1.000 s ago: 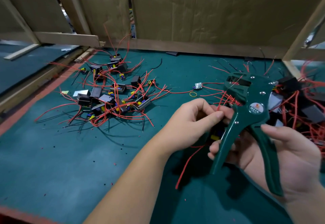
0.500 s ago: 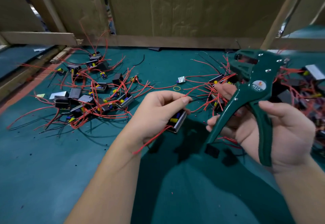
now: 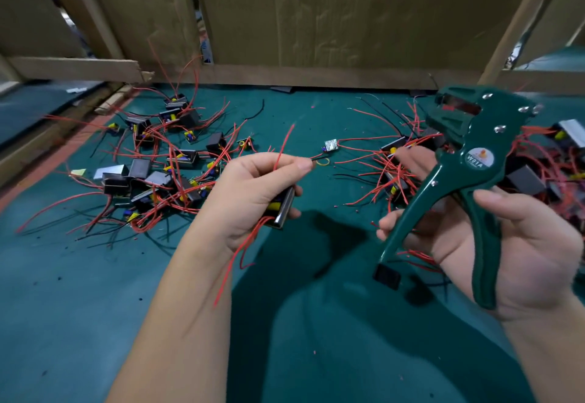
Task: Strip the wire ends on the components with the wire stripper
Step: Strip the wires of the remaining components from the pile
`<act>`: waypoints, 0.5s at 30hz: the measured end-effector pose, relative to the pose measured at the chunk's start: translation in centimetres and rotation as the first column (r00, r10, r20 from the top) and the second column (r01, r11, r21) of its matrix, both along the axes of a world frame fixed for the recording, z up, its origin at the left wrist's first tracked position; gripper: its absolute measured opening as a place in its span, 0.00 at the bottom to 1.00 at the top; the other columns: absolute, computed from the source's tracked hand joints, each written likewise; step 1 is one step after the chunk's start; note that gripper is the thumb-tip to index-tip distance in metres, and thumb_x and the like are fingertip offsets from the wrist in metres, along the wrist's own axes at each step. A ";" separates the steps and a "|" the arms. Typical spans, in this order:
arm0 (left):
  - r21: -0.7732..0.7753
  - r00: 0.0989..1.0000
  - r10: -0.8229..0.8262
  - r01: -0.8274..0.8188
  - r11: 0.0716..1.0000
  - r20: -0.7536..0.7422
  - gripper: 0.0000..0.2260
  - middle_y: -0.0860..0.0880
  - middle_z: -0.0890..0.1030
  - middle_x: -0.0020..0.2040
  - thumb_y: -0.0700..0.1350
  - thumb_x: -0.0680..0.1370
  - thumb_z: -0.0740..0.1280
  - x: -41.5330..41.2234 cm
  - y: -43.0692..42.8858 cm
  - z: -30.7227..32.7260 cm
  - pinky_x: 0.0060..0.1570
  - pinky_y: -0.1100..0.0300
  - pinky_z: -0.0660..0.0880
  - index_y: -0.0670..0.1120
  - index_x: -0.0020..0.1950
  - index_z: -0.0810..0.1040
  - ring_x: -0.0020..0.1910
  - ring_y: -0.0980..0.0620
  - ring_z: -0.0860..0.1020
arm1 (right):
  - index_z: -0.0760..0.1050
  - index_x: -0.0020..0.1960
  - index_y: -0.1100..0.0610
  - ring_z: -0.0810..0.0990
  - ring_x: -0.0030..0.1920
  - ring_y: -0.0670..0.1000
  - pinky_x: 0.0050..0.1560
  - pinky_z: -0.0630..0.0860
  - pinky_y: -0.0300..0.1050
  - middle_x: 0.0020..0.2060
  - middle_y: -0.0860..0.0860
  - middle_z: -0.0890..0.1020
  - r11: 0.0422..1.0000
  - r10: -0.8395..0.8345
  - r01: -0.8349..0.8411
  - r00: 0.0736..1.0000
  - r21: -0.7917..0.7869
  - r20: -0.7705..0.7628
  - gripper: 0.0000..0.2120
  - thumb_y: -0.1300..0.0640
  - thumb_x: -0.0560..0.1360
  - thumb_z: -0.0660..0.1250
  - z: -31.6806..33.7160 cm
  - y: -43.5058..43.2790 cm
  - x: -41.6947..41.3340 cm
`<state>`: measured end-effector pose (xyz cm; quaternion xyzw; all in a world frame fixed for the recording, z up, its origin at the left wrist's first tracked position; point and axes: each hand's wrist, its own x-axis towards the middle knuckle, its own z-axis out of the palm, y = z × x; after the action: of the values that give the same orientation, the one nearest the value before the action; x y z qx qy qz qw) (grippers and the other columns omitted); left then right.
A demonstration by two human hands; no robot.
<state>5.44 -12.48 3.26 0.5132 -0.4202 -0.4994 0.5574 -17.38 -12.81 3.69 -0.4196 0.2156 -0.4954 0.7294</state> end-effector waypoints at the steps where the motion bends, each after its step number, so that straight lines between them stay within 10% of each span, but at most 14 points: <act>1: -0.011 1.000 0.015 -0.015 1.000 -0.012 0.12 0.50 0.78 0.27 0.54 0.58 0.74 0.1 0.0 0.0 0.24 0.64 0.75 0.50 0.37 0.85 0.24 0.59 0.75 | 0.64 0.70 0.67 0.81 0.40 0.68 0.45 0.78 0.64 0.64 0.63 0.75 0.999 0.040 -0.040 0.999 0.010 -0.018 0.48 0.51 0.56 0.77 0.0 0.0 0.0; 7: -0.079 1.000 0.000 0.001 0.997 0.012 0.02 0.51 0.79 0.36 0.49 0.68 0.74 0.1 0.1 0.2 0.26 0.65 0.73 0.52 0.39 0.85 0.30 0.59 0.76 | 0.76 0.60 0.64 0.79 0.37 0.70 0.39 0.78 0.64 0.49 0.73 0.78 0.963 0.232 -0.203 0.960 0.179 -0.156 0.39 0.52 0.52 0.81 -0.9 1.0 1.3; 15: -0.097 0.995 -0.011 0.021 0.995 0.104 0.03 0.53 0.75 0.26 0.49 0.66 0.71 -0.7 0.1 0.2 0.26 0.65 0.69 0.52 0.35 0.85 0.26 0.57 0.71 | 0.78 0.56 0.65 0.80 0.41 0.67 0.44 0.77 0.62 0.48 0.70 0.80 0.860 0.465 -0.459 0.885 0.225 0.028 0.26 0.53 0.62 0.75 -1.4 1.6 2.2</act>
<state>4.72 -12.34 3.48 0.5071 -0.4763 -0.4555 0.5555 -15.18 -11.19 2.29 -0.3804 0.1734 -0.2727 0.8665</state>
